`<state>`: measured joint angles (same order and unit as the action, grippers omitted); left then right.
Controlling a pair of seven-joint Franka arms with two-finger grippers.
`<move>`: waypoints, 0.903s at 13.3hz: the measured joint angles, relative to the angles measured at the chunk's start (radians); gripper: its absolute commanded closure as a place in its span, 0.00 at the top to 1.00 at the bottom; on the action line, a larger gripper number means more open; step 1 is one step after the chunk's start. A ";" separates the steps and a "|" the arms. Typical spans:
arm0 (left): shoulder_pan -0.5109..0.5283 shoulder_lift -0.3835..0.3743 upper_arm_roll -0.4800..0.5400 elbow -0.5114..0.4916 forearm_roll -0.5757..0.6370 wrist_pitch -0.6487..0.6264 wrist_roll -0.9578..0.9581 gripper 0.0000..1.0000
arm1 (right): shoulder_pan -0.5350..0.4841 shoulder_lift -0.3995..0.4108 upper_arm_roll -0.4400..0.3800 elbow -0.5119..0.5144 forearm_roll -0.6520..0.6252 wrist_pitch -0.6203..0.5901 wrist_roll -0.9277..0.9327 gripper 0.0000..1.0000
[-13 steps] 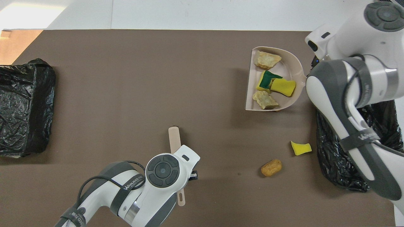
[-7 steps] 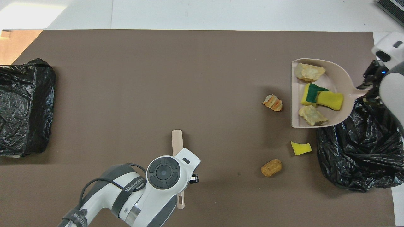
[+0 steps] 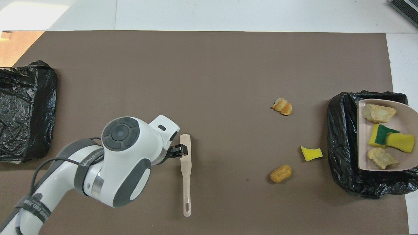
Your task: Sweep and dump trash in bin
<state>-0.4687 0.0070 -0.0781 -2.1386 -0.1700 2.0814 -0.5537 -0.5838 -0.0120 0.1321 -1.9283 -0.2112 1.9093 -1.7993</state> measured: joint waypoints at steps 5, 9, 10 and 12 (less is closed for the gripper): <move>0.173 0.038 0.002 0.129 0.069 -0.021 0.141 1.00 | -0.001 -0.108 0.005 -0.185 -0.192 0.139 0.065 0.00; 0.305 0.100 0.003 0.289 0.101 -0.119 0.338 1.00 | 0.074 -0.116 0.010 -0.192 -0.385 0.085 0.297 0.00; 0.336 0.104 0.003 0.314 0.111 -0.134 0.386 1.00 | 0.089 -0.118 0.012 -0.193 -0.414 0.079 0.308 0.00; 0.387 0.103 0.003 0.358 0.141 -0.198 0.487 1.00 | 0.121 -0.125 0.013 -0.193 -0.454 0.072 0.311 0.00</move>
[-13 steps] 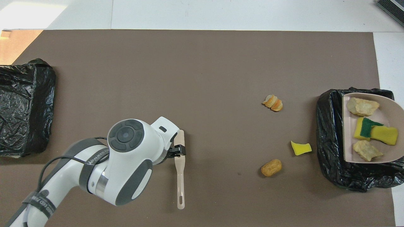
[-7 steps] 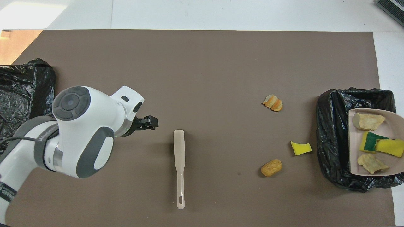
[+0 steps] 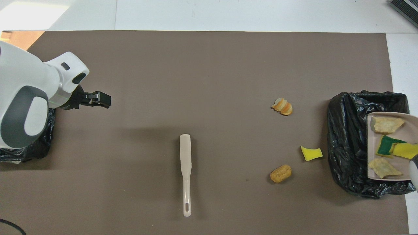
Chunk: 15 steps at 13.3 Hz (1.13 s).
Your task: Sweep and dump trash in bin
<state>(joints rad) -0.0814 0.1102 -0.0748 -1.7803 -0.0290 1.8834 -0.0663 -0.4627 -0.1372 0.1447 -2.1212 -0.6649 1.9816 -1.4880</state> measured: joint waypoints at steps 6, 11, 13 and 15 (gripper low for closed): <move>0.074 -0.048 0.000 0.121 0.009 -0.214 0.116 1.00 | 0.196 -0.056 0.004 0.000 -0.169 -0.229 0.226 0.00; 0.071 -0.068 -0.020 0.122 0.009 -0.221 0.091 1.00 | 0.225 -0.065 0.003 -0.001 -0.250 -0.257 0.240 0.00; 0.069 -0.071 -0.025 0.122 0.009 -0.222 0.073 1.00 | 0.225 -0.065 0.002 0.001 -0.263 -0.257 0.236 0.00; 0.071 -0.090 -0.024 0.122 0.009 -0.224 0.062 1.00 | 0.224 -0.069 0.002 0.031 -0.256 -0.267 0.233 0.00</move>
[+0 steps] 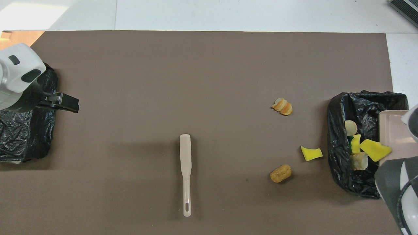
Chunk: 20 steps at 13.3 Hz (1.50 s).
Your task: Sweep and dump trash in bin
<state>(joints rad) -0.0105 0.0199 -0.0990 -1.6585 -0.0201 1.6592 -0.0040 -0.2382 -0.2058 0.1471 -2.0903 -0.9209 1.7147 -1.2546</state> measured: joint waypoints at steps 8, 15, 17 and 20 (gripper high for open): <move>0.001 -0.092 0.009 -0.079 0.000 0.011 -0.001 1.00 | -0.009 -0.005 -0.015 0.131 0.109 -0.069 -0.051 0.00; 0.002 -0.100 0.021 -0.076 0.000 0.015 -0.001 1.00 | 0.006 0.064 0.013 0.223 0.412 -0.065 0.279 0.00; 0.002 -0.100 0.021 -0.076 0.000 0.015 -0.001 1.00 | 0.053 0.073 0.029 0.231 0.479 -0.060 0.491 0.00; 0.002 -0.100 0.021 -0.076 0.000 0.015 -0.001 1.00 | 0.135 0.100 0.039 0.258 0.571 -0.057 0.787 0.00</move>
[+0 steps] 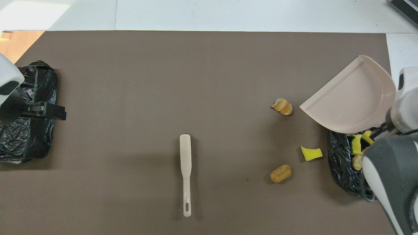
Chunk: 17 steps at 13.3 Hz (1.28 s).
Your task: Sweep and dump trash in bin
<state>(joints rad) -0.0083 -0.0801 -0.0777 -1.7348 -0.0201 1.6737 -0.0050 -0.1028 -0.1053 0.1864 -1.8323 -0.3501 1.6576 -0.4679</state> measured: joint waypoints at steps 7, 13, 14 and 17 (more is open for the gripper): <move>0.000 0.000 0.000 0.000 0.000 0.000 0.000 1.00 | 0.191 0.357 0.000 0.208 0.111 0.147 0.579 0.00; 0.000 0.000 0.000 0.000 0.000 0.000 0.000 1.00 | 0.379 0.675 0.002 0.557 0.113 0.188 0.901 0.00; 0.000 0.000 0.000 0.000 0.000 0.000 0.000 1.00 | 0.406 0.717 0.010 0.600 0.113 0.188 0.954 0.00; 0.000 0.000 0.000 0.000 0.000 0.000 0.000 1.00 | 0.454 0.818 0.049 0.699 0.113 0.192 1.058 0.00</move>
<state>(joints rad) -0.0083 -0.0801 -0.0777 -1.7348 -0.0201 1.6737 -0.0050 0.3513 0.7131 0.2355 -1.1337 -0.2370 1.8492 0.5897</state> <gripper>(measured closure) 0.000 0.678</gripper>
